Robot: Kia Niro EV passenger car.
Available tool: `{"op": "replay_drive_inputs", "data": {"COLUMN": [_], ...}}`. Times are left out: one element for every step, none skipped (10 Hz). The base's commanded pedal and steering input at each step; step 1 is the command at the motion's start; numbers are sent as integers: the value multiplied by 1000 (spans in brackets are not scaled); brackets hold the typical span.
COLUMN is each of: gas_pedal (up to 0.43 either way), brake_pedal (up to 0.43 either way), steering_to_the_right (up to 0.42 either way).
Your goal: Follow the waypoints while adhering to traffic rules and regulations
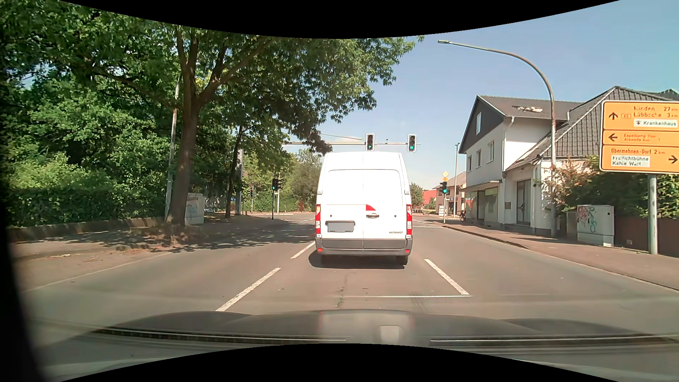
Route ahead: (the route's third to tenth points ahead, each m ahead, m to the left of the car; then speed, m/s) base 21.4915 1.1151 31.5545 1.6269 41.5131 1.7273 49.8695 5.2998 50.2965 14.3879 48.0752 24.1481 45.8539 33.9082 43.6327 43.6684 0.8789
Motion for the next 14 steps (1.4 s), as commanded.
{"op": "replay_drive_inputs", "data": {"gas_pedal": [331,331,331,331,331,331,331,331,331,331,331,331,331,331], "brake_pedal": [6,6,6,6,6,6,6,6,6,6,6,6,6,6], "steering_to_the_right": [2,8,17,19,19,19,18,17,15,14,13,13,12,12]}}
